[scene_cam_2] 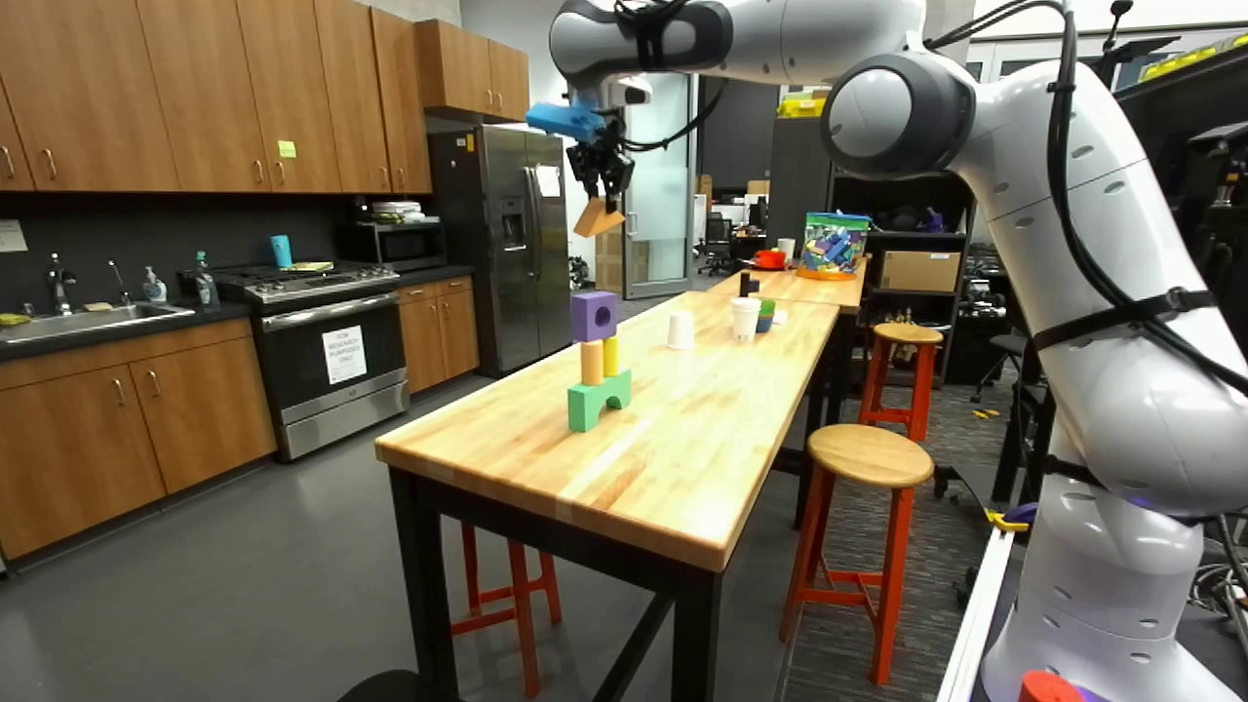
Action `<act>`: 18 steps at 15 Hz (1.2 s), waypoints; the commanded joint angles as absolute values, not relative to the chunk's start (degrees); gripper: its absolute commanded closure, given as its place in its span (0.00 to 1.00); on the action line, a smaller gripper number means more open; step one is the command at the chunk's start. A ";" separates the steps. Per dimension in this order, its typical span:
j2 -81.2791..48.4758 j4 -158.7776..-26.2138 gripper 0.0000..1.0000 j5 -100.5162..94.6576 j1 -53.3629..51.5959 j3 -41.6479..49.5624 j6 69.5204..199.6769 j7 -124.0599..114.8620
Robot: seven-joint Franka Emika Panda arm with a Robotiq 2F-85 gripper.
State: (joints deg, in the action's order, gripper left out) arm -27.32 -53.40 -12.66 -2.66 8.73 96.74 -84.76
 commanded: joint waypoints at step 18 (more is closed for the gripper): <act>-24.72 -60.99 0.84 -12.22 -4.20 8.46 95.82 -85.98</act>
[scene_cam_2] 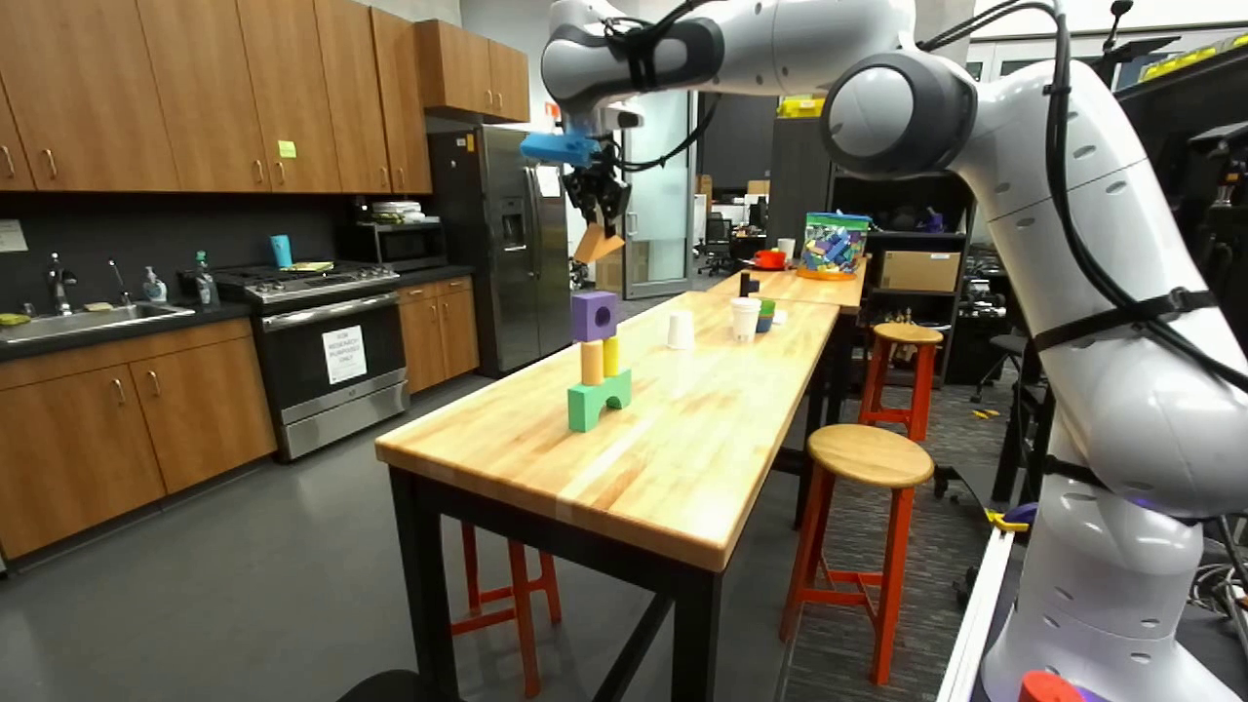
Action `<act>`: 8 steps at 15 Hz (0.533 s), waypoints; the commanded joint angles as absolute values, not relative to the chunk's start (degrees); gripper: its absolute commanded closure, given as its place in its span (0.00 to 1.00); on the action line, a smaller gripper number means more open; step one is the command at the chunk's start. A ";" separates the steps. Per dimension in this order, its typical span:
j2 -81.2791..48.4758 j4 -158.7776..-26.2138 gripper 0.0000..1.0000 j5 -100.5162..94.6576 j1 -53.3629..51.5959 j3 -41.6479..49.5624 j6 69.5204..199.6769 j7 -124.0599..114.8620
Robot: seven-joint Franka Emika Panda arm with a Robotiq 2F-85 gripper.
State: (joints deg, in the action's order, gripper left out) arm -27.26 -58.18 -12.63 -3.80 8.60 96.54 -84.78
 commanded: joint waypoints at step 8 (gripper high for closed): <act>-21.49 -66.74 0.84 -12.10 -4.95 8.35 96.26 -85.81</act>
State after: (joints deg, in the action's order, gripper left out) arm -25.21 -61.90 -12.58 -4.67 8.56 96.25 -85.08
